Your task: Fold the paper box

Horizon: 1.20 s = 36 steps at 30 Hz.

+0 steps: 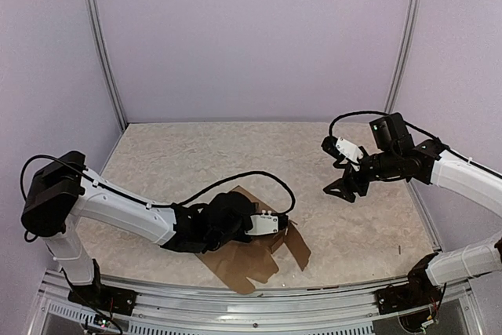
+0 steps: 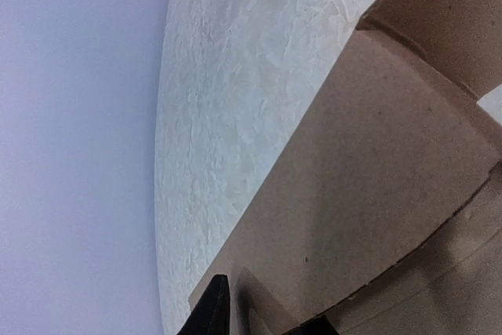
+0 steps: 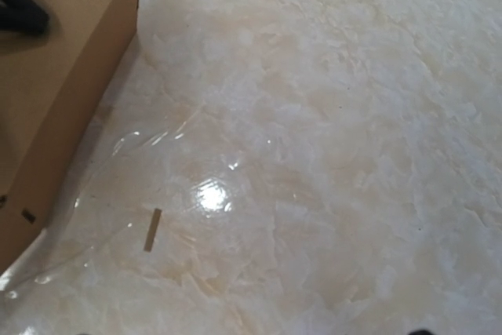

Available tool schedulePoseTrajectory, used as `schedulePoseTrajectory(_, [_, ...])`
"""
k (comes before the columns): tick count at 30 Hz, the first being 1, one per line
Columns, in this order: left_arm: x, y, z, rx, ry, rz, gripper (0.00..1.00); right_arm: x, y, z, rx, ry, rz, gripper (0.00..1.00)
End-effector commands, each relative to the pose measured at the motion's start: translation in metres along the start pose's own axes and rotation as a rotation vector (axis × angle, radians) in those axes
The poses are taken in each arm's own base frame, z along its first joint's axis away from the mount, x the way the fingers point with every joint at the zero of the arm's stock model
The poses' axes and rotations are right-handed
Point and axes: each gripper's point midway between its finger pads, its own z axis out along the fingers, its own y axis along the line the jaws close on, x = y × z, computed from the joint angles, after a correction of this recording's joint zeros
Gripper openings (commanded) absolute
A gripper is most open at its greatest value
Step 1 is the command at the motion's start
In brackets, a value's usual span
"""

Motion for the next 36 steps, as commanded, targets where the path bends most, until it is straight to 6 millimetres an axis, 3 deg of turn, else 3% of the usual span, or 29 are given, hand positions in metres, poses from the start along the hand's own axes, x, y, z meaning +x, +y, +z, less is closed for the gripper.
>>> schedulePoseTrajectory(1, [0.003, 0.011, 0.005, -0.065, -0.006, 0.063, 0.2, 0.002, -0.001, -0.002, 0.01, -0.002, 0.016, 0.86])
schedulePoseTrajectory(5, [0.006, 0.012, 0.007, -0.09, 0.011, 0.084, 0.1, 0.003, 0.0, 0.0, 0.005, 0.003, 0.018, 0.85])
schedulePoseTrajectory(11, [0.018, 0.013, 0.01, -0.163, 0.085, 0.074, 0.04, 0.013, 0.008, 0.008, -0.041, 0.02, 0.031, 0.85])
schedulePoseTrajectory(16, [0.04, 0.03, 0.008, -0.322, 0.202, 0.028, 0.03, 0.029, 0.014, 0.028, -0.085, 0.057, 0.028, 0.85])
schedulePoseTrajectory(21, [0.061, 0.05, 0.005, -0.505, 0.344, 0.053, 0.02, 0.032, 0.003, 0.056, -0.082, 0.067, 0.016, 0.85])
schedulePoseTrajectory(26, [0.061, 0.065, 0.004, -0.605, 0.389, 0.098, 0.03, 0.03, 0.0, 0.079, -0.143, 0.089, 0.059, 0.82])
schedulePoseTrajectory(28, [0.059, 0.066, 0.005, -0.626, 0.391, 0.093, 0.13, 0.03, 0.0, 0.084, -0.159, 0.09, 0.06, 0.82])
schedulePoseTrajectory(33, [0.048, 0.069, 0.0, -0.672, 0.37, 0.114, 0.52, 0.032, -0.002, 0.086, -0.177, 0.076, 0.009, 0.83])
schedulePoseTrajectory(36, [0.047, 0.063, -0.002, -0.65, 0.36, 0.13, 0.67, 0.031, -0.005, 0.085, -0.189, 0.05, -0.034, 0.83])
